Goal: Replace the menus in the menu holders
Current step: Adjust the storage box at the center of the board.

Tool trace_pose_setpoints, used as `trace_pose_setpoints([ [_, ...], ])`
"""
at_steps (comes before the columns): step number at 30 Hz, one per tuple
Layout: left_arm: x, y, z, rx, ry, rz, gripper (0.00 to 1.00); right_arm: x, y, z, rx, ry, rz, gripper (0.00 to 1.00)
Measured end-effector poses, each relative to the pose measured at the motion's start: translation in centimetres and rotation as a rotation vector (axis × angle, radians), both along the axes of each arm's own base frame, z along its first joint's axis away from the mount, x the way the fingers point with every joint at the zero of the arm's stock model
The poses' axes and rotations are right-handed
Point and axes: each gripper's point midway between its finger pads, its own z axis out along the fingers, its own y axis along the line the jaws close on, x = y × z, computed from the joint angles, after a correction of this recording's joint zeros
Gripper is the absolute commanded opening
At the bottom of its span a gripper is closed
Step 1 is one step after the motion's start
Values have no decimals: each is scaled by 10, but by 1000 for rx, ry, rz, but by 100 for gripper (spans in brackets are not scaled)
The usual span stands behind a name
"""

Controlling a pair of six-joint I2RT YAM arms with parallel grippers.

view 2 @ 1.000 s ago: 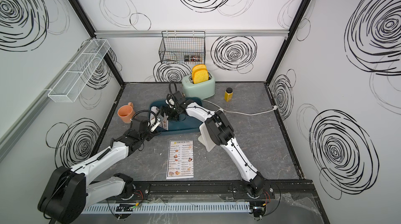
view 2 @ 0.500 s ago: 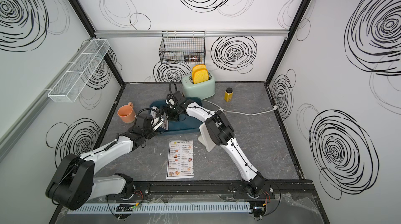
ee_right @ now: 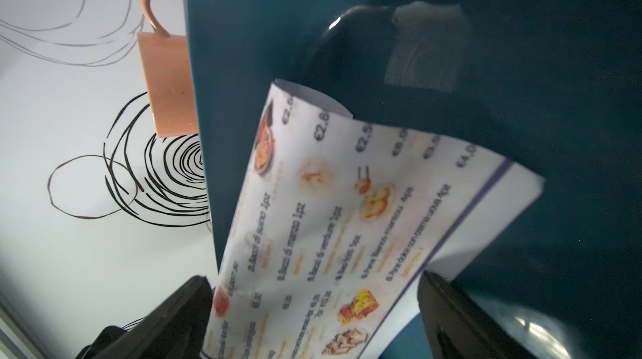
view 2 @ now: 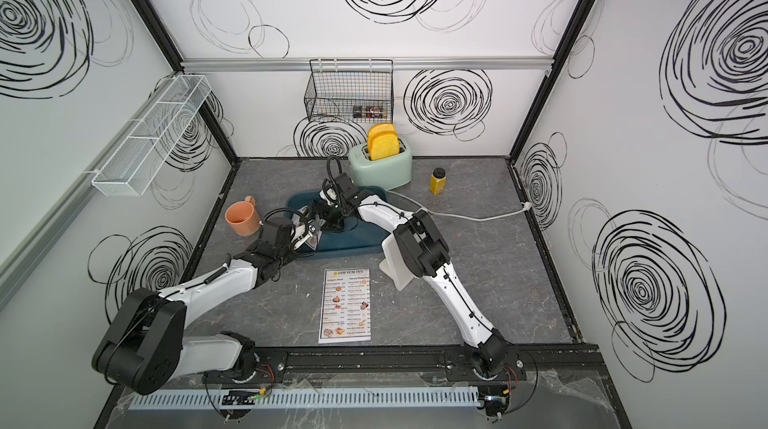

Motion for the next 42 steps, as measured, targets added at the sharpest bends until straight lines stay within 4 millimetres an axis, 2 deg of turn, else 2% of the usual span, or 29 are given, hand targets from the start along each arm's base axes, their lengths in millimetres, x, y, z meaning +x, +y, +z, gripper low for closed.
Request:
trace_pose_setpoints([
  [4,1,1,6,-2,-28,3,0,11,-8,12,3,5,-40,97],
  [6,1,2,16,-6,-69,9,0,20,-15,28,11,-14,-69,97],
  [11,5,3,55,-48,-198,27,0,35,-43,96,46,-95,-145,97],
  [15,4,-5,82,-115,-281,34,0,26,-81,153,68,-151,-213,98],
  [18,2,-17,102,-187,-331,29,0,12,-108,180,86,-164,-259,97],
  [23,-5,-35,133,-305,-408,1,0,-12,-132,193,95,-215,-255,97],
  [26,-11,-43,151,-361,-446,-30,0,-18,-140,196,90,-281,-201,98],
  [35,-32,-68,210,-509,-582,-222,0,-11,-181,201,108,-418,-43,98],
  [38,-38,-80,222,-545,-610,-295,0,-21,-180,208,146,-430,26,98],
  [42,-42,-90,229,-572,-619,-356,0,-40,-170,220,225,-430,123,97],
])
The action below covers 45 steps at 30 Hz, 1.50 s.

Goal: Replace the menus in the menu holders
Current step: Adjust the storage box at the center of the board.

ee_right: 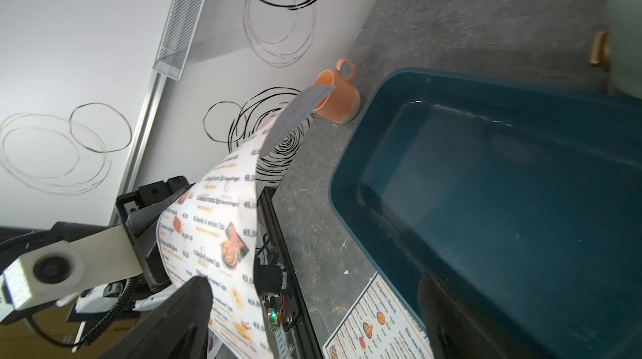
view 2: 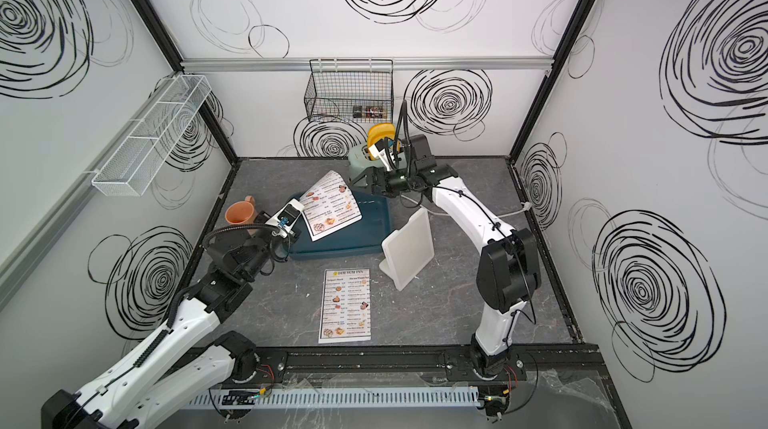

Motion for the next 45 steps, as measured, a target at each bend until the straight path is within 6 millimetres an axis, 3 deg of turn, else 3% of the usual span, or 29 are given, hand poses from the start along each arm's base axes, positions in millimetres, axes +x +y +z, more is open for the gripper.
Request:
trace_pose_setpoints([
  [4,-3,-6,5,-10,-20,-37,0,-14,8,8,47,11,74,99],
  [8,-4,-10,6,-10,-22,-58,0,-25,14,18,101,19,134,85],
  [10,-4,-12,5,-9,-19,-64,0,-27,15,20,124,31,150,74],
  [17,-5,-16,4,-5,-18,-83,0,-35,16,27,177,72,185,20],
  [19,-6,-17,4,-3,-20,-89,7,-37,15,31,191,74,193,6],
  [20,-6,-17,4,-1,-21,-92,16,-36,15,34,198,70,193,0],
  [23,-7,-18,5,8,-28,-97,65,-36,11,41,216,69,195,0],
  [26,-10,-16,9,2,-41,-93,96,-35,6,51,232,48,191,0],
  [27,-12,-14,13,-10,-47,-89,99,-34,3,54,237,37,186,0],
  [31,-25,-2,26,-111,-34,-59,96,-23,-16,66,234,-30,123,0],
  [37,-46,2,45,-422,172,-98,96,-1,-41,72,137,-218,-21,0],
  [45,-66,-30,43,-963,597,-300,96,-25,-46,97,103,-447,8,0],
])
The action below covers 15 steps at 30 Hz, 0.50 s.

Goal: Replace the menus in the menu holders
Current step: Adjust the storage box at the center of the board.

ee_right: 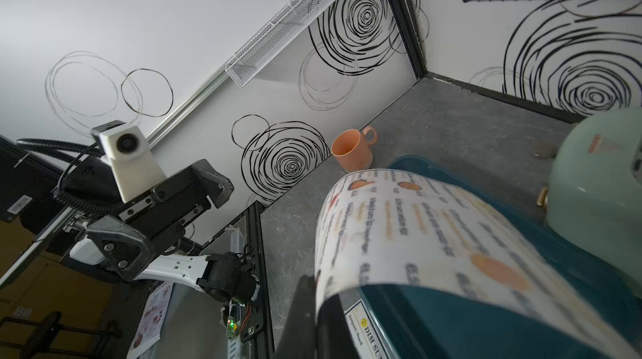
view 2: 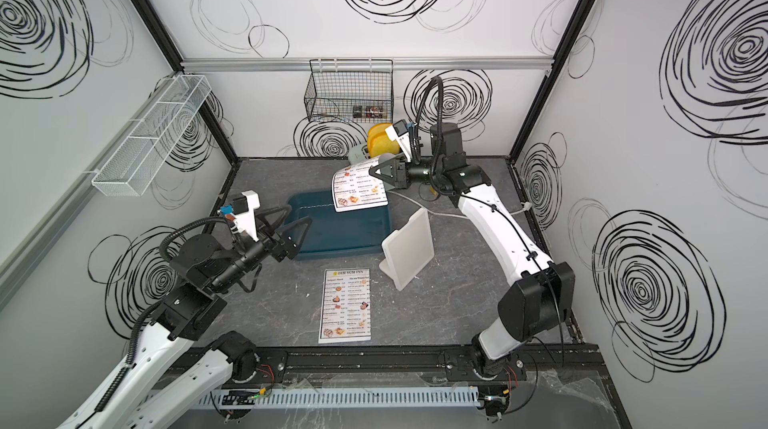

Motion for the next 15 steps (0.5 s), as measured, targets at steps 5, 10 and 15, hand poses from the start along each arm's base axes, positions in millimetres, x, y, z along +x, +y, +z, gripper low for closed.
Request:
trace_pose_setpoints([
  [5,12,-18,-4,-256,224,-121,96,-43,-4,34,54,-129,80,0],
  [10,15,-33,-1,-481,327,-266,97,-79,-1,58,125,-176,195,0],
  [15,5,-39,20,-593,319,-397,81,-90,4,56,141,-130,269,0],
])
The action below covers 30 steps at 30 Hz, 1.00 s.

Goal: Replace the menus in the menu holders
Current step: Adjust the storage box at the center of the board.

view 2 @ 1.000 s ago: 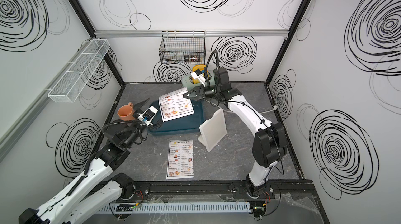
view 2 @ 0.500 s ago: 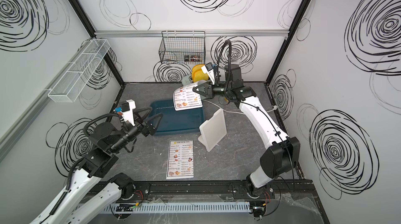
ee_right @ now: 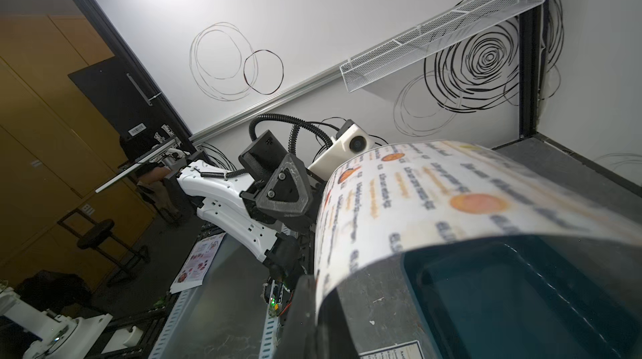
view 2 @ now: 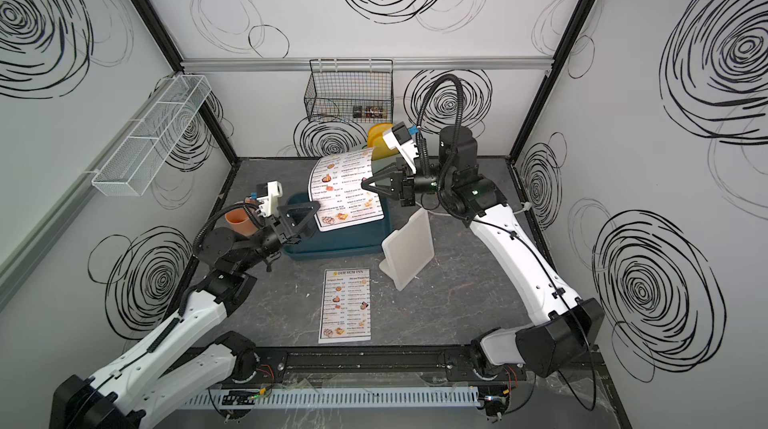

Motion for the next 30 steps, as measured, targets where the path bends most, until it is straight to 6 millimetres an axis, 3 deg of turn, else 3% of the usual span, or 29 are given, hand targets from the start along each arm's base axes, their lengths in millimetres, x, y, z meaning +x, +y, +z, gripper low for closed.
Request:
trace_pose_setpoints([
  [3,-9,2,15,-40,-43,-33,62,-2,1,-5,-8,34,30,0],
  [13,-14,-1,24,-25,-82,-80,55,-9,-1,-14,-25,110,89,0],
  [30,-10,-12,20,85,-85,-95,20,-3,2,-41,-74,216,104,0],
])
